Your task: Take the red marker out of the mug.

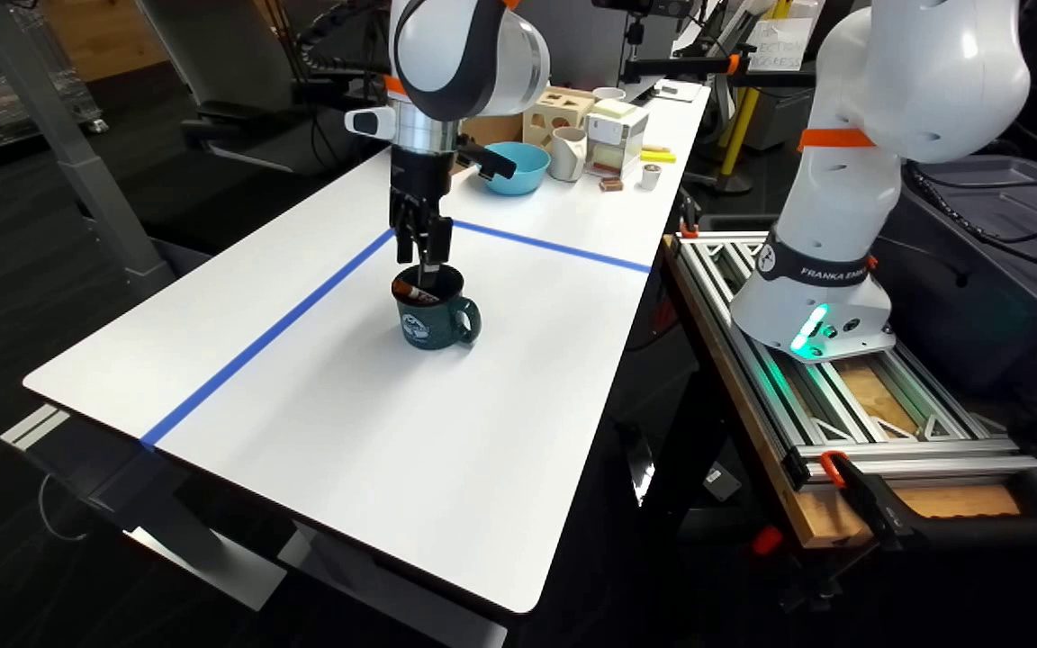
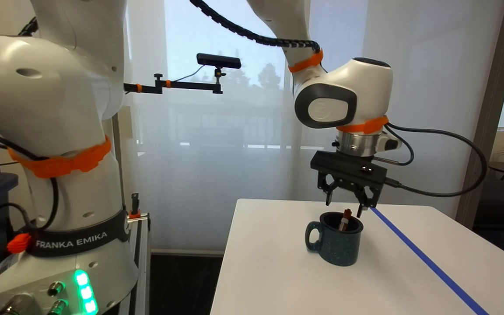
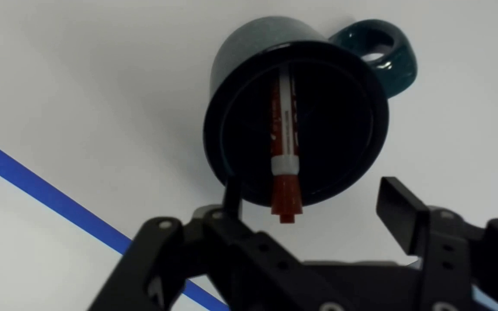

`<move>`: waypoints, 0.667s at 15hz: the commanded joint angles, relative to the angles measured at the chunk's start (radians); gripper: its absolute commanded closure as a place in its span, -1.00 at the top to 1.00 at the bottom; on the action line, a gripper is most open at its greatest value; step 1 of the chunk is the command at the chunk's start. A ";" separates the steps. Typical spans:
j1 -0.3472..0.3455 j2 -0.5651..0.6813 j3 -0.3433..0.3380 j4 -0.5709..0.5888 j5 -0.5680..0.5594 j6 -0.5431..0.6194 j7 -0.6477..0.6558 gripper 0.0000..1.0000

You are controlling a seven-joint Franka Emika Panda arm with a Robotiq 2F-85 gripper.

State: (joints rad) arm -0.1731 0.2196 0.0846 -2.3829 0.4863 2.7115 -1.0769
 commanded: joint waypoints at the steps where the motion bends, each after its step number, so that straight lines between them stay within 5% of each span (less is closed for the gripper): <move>1: -0.024 0.012 0.023 0.005 0.040 0.025 -0.059 0.01; 10: -0.051 0.053 0.050 0.012 0.050 0.065 -0.077 -0.01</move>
State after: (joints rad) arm -0.2062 0.2513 0.1080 -2.3810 0.5018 2.7471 -1.1185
